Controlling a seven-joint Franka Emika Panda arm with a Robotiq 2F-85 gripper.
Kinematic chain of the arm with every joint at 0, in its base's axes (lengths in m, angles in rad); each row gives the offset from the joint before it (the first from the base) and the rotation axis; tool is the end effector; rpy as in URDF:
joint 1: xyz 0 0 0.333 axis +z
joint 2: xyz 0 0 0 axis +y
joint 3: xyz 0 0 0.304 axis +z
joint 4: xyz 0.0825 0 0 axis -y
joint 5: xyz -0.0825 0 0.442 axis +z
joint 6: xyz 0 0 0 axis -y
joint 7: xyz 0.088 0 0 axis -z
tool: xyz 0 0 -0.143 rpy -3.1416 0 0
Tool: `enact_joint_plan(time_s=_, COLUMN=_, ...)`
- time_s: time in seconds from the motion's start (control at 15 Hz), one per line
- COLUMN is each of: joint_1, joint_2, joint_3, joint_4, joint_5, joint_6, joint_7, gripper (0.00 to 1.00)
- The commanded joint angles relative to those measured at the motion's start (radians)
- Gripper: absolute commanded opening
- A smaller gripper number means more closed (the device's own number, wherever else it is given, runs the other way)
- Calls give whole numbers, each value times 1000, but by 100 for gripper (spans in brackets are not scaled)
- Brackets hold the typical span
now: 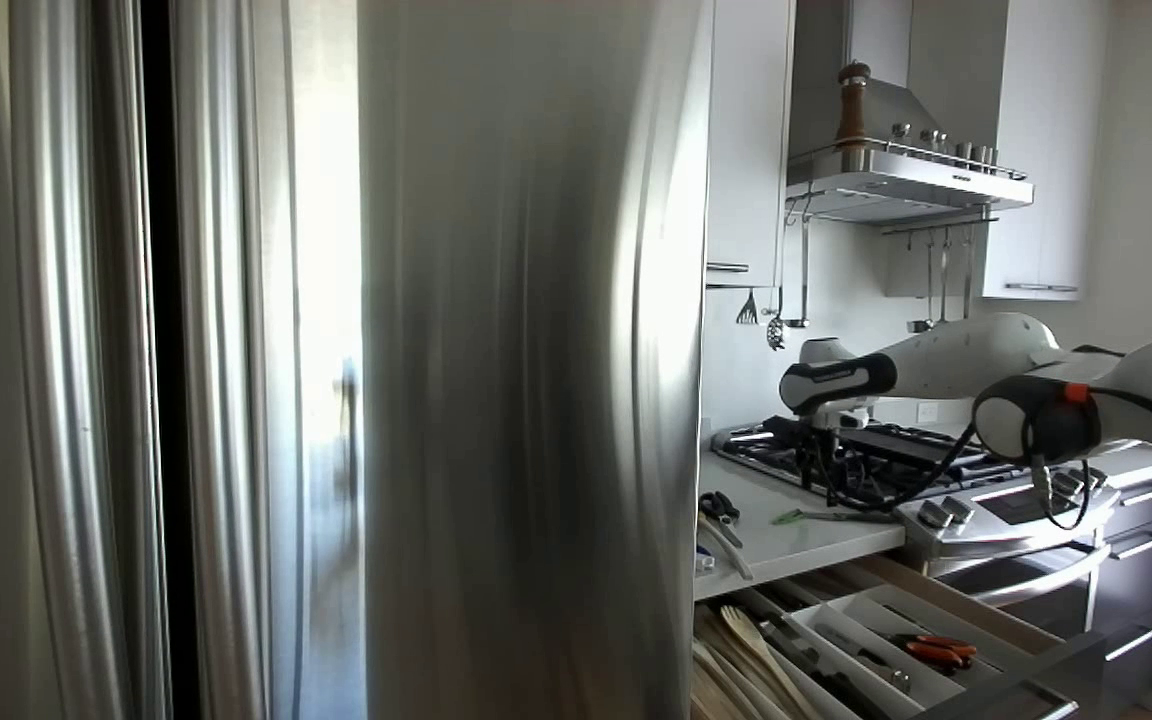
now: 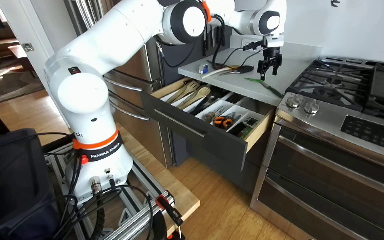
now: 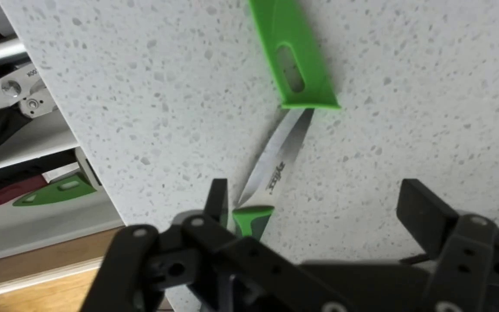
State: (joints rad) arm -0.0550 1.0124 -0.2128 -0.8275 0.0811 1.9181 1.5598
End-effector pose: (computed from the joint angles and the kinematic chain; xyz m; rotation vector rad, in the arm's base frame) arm 0.8364 -0.1476 0.2592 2.0018 -2.3848 0.2105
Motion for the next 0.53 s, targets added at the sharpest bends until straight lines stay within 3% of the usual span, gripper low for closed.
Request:
enact_joint_plan(time_s=0.0, joint_1=-5, joint_2=-36, joint_3=-17, joint_4=-75, joint_5=-4, joint_6=-13, joint_7=3, gripper=100)
enact_joint_plan(time_s=0.47, joint_1=-6, joint_2=-122, joint_3=-31, joint_4=-260, joint_5=7, joint_6=107, joint_7=-3, gripper=100)
